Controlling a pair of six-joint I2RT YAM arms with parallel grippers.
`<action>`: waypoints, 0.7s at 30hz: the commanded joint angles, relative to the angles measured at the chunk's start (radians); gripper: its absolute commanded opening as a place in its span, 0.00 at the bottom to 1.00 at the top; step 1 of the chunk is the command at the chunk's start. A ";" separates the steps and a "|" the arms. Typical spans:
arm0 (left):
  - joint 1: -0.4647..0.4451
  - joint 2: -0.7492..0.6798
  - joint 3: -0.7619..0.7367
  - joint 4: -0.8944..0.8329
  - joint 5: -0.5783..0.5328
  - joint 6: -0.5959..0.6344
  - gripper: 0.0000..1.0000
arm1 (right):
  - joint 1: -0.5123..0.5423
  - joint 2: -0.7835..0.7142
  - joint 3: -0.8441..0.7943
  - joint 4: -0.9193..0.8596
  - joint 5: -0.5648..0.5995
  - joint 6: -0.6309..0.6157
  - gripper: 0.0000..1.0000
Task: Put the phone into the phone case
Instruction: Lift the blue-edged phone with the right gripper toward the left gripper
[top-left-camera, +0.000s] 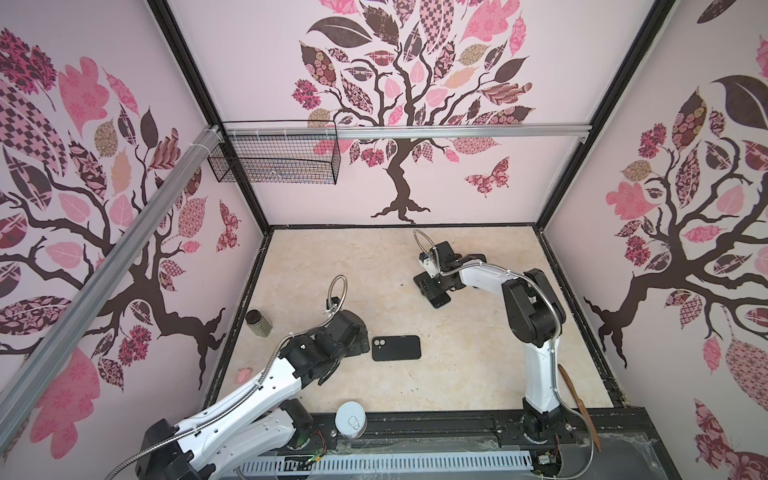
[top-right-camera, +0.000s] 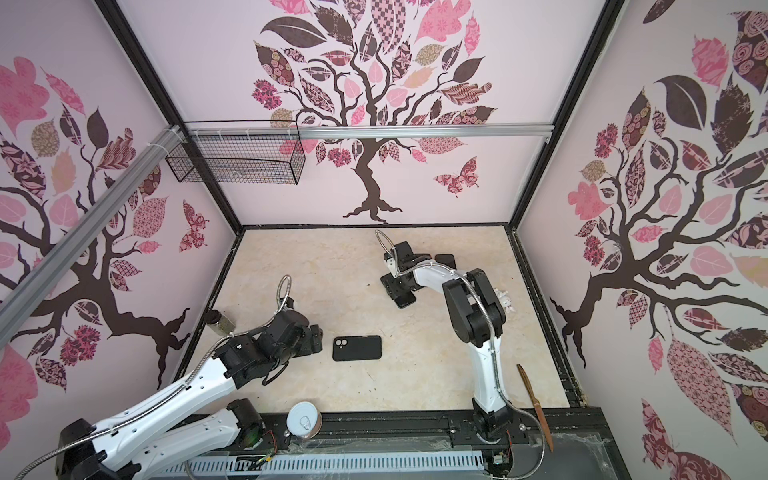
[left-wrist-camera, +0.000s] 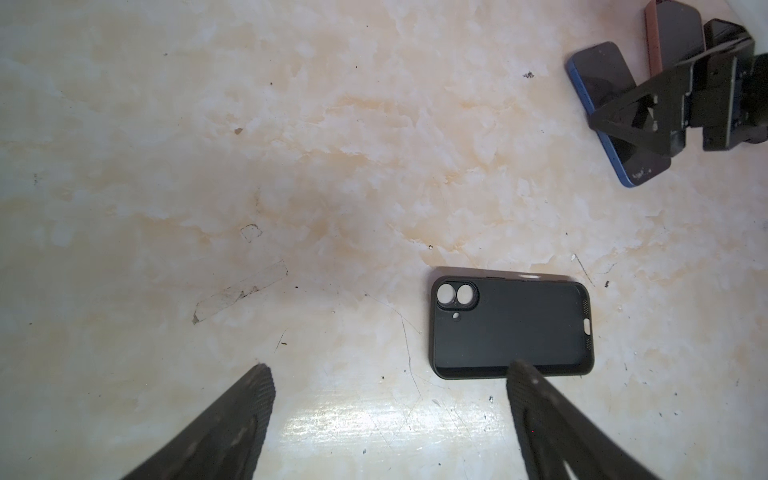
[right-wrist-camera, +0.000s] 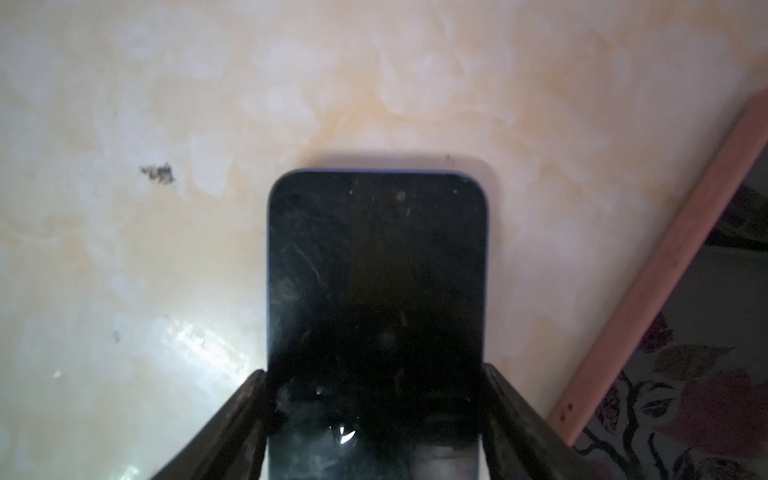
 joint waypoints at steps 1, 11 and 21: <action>0.022 0.020 0.038 0.037 0.049 0.059 0.91 | 0.006 -0.144 -0.050 0.017 -0.073 0.031 0.46; 0.111 0.124 0.166 0.099 0.372 0.162 0.89 | 0.035 -0.450 -0.294 0.176 -0.199 0.128 0.38; 0.167 0.184 0.237 0.226 0.713 0.171 0.85 | 0.101 -0.751 -0.552 0.313 -0.291 0.183 0.37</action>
